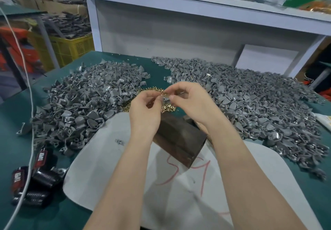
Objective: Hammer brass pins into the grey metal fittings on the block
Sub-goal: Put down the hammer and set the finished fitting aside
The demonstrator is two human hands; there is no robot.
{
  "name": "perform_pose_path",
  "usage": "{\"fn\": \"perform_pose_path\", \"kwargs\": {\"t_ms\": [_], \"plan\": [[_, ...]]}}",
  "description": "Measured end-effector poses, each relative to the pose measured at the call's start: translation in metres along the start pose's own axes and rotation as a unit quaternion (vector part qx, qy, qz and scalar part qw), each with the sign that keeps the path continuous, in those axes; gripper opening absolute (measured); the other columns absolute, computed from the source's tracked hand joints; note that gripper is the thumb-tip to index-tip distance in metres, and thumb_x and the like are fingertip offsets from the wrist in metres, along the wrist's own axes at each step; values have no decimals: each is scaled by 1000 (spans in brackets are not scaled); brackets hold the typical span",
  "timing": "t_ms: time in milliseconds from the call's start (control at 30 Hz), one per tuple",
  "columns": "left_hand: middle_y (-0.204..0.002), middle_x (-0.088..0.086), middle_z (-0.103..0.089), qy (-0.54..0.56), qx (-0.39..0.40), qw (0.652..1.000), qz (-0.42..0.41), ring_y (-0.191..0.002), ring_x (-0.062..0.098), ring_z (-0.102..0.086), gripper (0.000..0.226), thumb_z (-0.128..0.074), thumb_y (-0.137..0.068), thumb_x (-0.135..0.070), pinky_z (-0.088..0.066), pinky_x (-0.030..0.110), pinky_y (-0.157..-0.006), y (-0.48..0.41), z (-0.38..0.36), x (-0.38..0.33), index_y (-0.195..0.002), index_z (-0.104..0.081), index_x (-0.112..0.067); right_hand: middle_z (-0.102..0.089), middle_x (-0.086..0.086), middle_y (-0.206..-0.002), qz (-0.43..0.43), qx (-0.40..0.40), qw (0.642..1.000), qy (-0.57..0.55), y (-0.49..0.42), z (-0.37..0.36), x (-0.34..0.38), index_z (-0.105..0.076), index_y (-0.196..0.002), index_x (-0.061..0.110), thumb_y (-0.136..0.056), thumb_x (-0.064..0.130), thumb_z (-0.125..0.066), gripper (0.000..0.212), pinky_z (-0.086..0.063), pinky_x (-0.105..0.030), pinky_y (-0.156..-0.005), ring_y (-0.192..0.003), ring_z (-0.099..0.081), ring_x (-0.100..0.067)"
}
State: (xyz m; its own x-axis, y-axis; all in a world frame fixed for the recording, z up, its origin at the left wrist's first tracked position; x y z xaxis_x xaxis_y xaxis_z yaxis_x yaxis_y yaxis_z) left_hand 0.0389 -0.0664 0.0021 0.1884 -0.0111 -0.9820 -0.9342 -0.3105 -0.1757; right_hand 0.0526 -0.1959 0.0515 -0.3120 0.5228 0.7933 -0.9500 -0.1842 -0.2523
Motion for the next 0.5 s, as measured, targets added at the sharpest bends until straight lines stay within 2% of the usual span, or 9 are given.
{"fn": "perform_pose_path", "kwargs": {"t_ms": [67, 133, 200, 267, 300, 333, 367, 433, 500], "plan": [[-89, 5, -71, -2, -15, 1000, -16, -83, 14, -64, 10, -59, -92, -14, -52, 34, -86, -1, 4, -3, -88, -66, -20, -66, -5, -82, 2, -6, 999, -34, -5, -8, 2, -66, -92, 9, -87, -2, -59, 14, -56, -34, -76, -72, -64, -19], [-88, -1, -72, 11, -8, 1000, -17, -78, 5, -65, 10, -60, -92, -20, -51, 22, -78, -1, 3, -4, -95, -70, -18, -67, -8, -80, -7, -6, 997, -76, -10, -16, 2, -64, -88, 10, -88, -2, -58, 13, -57, -34, -73, -70, -64, -19], [-90, -4, -70, 49, -16, 999, 3, -78, -2, -65, 10, -61, -92, -16, -50, 12, -73, -2, 6, -1, -97, -69, -18, -67, -11, -79, -40, 20, 984, -174, -16, -25, -4, -62, -87, 11, -90, -3, -54, 15, -58, -31, -70, -67, -65, -18], [-92, -4, -68, 87, -40, 995, 33, -87, 6, -65, 14, -60, -92, -10, -51, 14, -79, -4, 13, 6, -95, -66, -22, -68, -11, -78, -81, 7, 969, -231, -23, -26, -18, -60, -89, 9, -92, -3, -51, 15, -57, -25, -65, -61, -65, -13], [-94, -2, -68, 97, -48, 993, 43, -92, 11, -65, 15, -59, -92, -8, -51, 18, -84, -4, 15, 8, -96, -65, -22, -69, -12, -82, -102, -21, 979, -177, -28, -23, -30, -61, -89, 8, -92, -1, -51, 14, -56, -25, -66, -62, -65, -13], [-96, 0, -67, 98, -52, 993, 46, -95, 14, -64, 15, -59, -92, -8, -50, 21, -87, -4, 17, 9, -99, -64, -20, -70, -13, -88, -113, -43, 991, -53, -36, -18, -42, -64, -89, 7, -91, 3, -53, 12, -56, -28, -70, -68, -66, -15], [-99, 1, -67, 93, -51, 993, 45, -99, 15, -64, 17, -59, -92, -8, -50, 23, -89, -4, 17, 8, -105, -65, -18, -71, -12, -94, -123, -37, 987, 93, -43, -18, -51, -68, -91, 6, -89, 9, -57, 11, -55, -31, -76, -77, -66, -19], [-108, 3, -66, 74, -39, 996, 37, -103, 14, -63, 30, -62, -91, -12, -48, 26, -95, -3, 13, 6, -121, -60, -15, -69, -12, -104, -168, 13, 948, 271, -54, -29, -71, -69, -101, 6, -85, 16, -62, 19, -51, -32, -81, -93, -64, -26], [-109, 8, -68, 65, -18, 997, 43, -106, 17, -64, 39, -64, -90, -13, -48, 34, -99, -2, 7, 7, -127, -54, -13, -64, -15, -114, -221, 65, 918, 324, -58, -40, -87, -62, -111, 3, -84, 14, -61, 30, -47, -32, -79, -101, -61, -31]]}}
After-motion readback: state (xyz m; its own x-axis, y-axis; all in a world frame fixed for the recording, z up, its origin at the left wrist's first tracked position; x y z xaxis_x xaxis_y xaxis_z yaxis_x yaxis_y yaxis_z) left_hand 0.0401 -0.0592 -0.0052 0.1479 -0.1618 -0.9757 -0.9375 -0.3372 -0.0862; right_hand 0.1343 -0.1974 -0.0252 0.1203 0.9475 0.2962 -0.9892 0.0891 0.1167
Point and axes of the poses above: each hand's wrist, its own y-axis away from the middle knuckle, its own z-axis out of the back of the hand, x = y × z, the point moved 9 cm from there along -y, towards the middle knuckle
